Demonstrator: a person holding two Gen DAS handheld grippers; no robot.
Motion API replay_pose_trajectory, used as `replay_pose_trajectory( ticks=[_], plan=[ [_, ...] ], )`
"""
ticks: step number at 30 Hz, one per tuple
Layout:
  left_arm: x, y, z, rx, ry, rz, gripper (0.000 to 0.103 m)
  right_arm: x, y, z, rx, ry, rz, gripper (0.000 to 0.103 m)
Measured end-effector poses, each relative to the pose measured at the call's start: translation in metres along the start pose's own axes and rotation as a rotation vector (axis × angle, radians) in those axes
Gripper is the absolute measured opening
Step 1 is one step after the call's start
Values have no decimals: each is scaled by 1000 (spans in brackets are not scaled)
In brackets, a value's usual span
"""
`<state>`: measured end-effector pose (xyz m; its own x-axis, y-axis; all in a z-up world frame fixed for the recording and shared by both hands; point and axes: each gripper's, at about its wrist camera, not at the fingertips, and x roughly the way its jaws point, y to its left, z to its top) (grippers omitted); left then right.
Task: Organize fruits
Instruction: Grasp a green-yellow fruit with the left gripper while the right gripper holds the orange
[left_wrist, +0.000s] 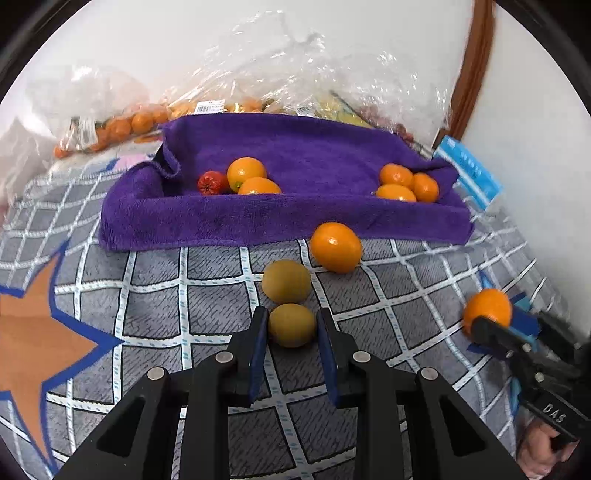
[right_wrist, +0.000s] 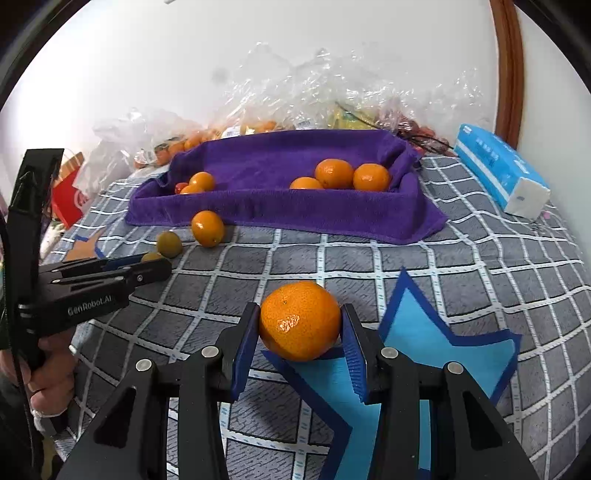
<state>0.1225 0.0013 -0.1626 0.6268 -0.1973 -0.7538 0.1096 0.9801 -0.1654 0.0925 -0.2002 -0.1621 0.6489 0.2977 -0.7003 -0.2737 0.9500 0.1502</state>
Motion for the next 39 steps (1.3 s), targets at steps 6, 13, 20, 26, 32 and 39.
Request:
replay_pose_trajectory(
  ticks=[6,13,20,26,32,39],
  plan=[
    [-3,6,-1,-34,-22,-24,25,-4,-4,-1,22,-22,9,44],
    [-10,13,-2,-72,-57,-59,25,-4,-3,0,26,-20,1,44],
    [-10,12,-2,-68,-66,-62,25,-4,-2,0,18,-17,7,44],
    [-13,12,-2,-65,-76,-59,25,-7,-6,-1,38,-31,39,44],
    [-15,10,-2,-56,-89,-60,25,-9,-10,0,66,-45,37,44],
    [-15,14,-3,-81,-87,-61,25,-12,-17,0,106,-62,60,44]
  ],
)
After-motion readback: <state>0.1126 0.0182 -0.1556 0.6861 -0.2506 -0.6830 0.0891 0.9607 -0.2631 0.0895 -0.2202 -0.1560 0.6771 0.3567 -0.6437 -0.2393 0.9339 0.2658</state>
